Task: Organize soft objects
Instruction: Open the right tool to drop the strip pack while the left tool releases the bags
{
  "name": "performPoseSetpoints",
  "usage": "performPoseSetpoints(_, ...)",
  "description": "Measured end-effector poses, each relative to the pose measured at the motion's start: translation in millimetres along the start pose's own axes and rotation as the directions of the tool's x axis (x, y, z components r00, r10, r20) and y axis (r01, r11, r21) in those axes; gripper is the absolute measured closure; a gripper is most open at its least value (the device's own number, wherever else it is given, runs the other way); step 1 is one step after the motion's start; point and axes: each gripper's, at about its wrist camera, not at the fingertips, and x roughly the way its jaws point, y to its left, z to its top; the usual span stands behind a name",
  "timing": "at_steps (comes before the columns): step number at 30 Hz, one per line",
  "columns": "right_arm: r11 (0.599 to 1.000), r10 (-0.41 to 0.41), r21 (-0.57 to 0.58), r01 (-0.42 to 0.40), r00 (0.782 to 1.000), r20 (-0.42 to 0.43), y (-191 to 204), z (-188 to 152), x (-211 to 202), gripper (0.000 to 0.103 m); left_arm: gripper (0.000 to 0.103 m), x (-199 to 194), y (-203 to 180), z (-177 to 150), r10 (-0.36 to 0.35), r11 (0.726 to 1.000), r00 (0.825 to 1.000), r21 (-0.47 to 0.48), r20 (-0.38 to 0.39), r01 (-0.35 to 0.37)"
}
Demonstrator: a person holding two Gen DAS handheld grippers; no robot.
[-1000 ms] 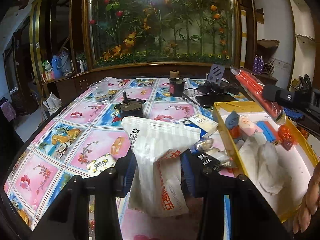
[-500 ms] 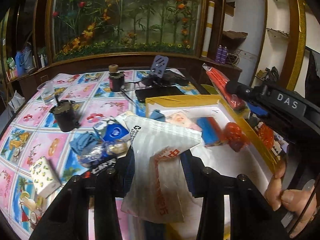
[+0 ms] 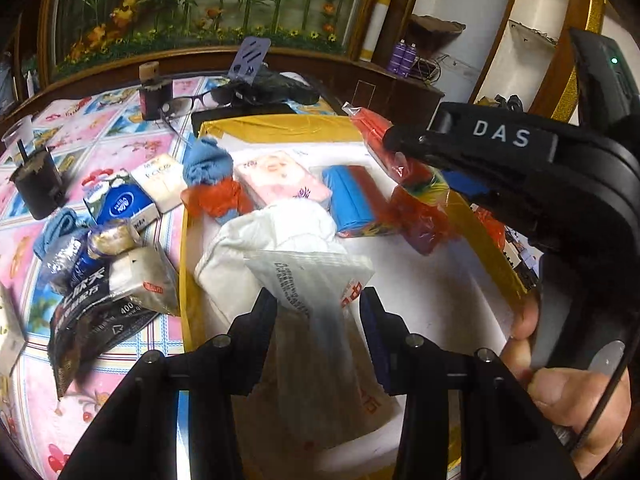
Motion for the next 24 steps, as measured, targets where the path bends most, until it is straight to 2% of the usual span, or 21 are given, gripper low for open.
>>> performPoseSetpoints(5, 0.999, -0.023, -0.041, 0.022, 0.999, -0.036, 11.8, -2.4, 9.1, 0.066, 0.062, 4.7, 2.2, -1.9, -0.012, 1.000, 1.000, -0.006, -0.012, 0.012)
performPoseSetpoints(19, 0.998, -0.037, -0.058, 0.033, 0.996, -0.076, 20.0, -6.2, 18.0, 0.062, 0.061, 3.1, 4.7, -1.5, -0.005, 1.000, 1.000, -0.008, -0.004, 0.005)
performPoseSetpoints(24, 0.998, -0.038, -0.049, 0.035, 0.998, -0.058, 19.3, -5.8, 14.0, 0.041, 0.055, 3.4, 5.1, -0.7, 0.001, 1.000, 1.000, 0.003, 0.000, -0.001)
